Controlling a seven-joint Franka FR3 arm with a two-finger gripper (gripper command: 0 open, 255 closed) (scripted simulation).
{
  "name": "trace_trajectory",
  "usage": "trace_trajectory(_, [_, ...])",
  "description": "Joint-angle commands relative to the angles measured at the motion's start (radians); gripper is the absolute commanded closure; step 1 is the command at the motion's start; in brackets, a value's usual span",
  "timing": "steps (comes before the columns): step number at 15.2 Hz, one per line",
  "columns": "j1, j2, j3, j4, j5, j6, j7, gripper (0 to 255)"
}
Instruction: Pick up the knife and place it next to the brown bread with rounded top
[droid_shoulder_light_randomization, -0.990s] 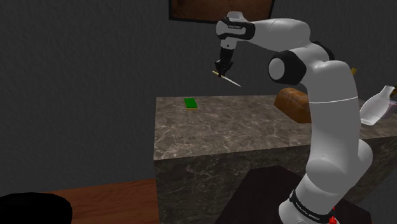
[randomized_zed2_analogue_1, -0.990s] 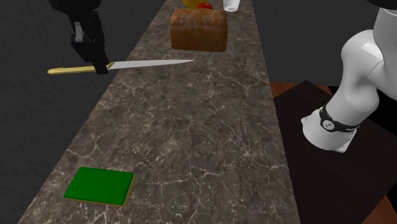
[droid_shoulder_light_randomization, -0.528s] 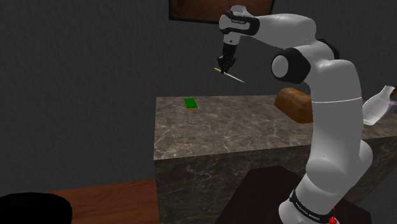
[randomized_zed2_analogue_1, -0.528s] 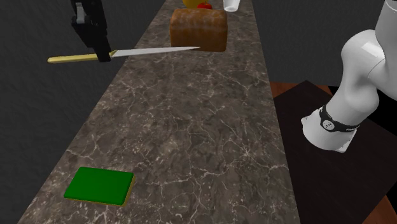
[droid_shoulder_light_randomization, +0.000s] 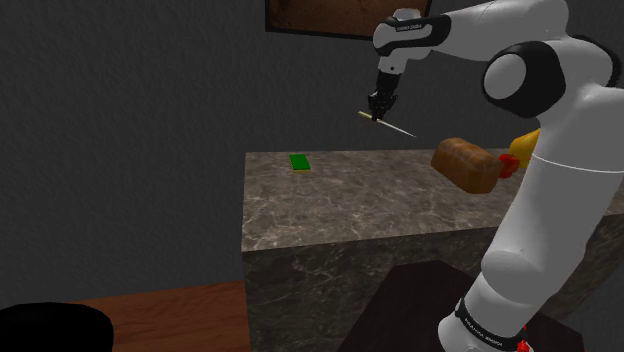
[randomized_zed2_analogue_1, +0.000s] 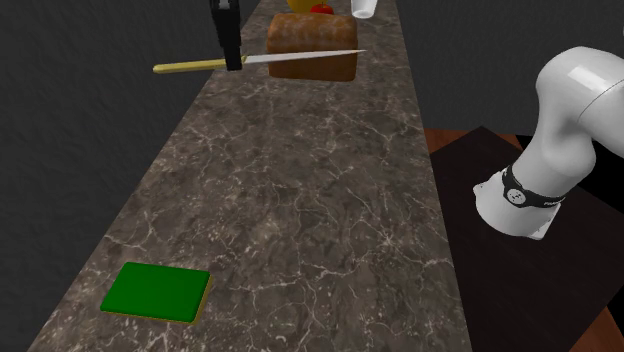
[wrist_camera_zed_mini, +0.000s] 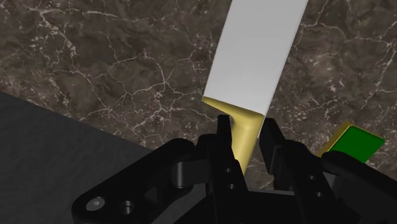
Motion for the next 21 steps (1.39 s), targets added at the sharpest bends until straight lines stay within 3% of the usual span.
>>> trace_trajectory(1, [-0.005, -0.076, -0.010, -0.098, -0.020, 0.024, -0.018, 255])
trace_trajectory(9, [-0.051, -0.330, -0.052, -0.375, -0.103, 0.058, -0.089, 255])
trace_trajectory(17, [-0.127, -0.550, -0.106, -0.563, -0.194, 0.039, -0.180, 255])
trace_trajectory(21, [-0.129, -0.551, -0.111, -0.617, -0.197, 0.093, -0.181, 255])
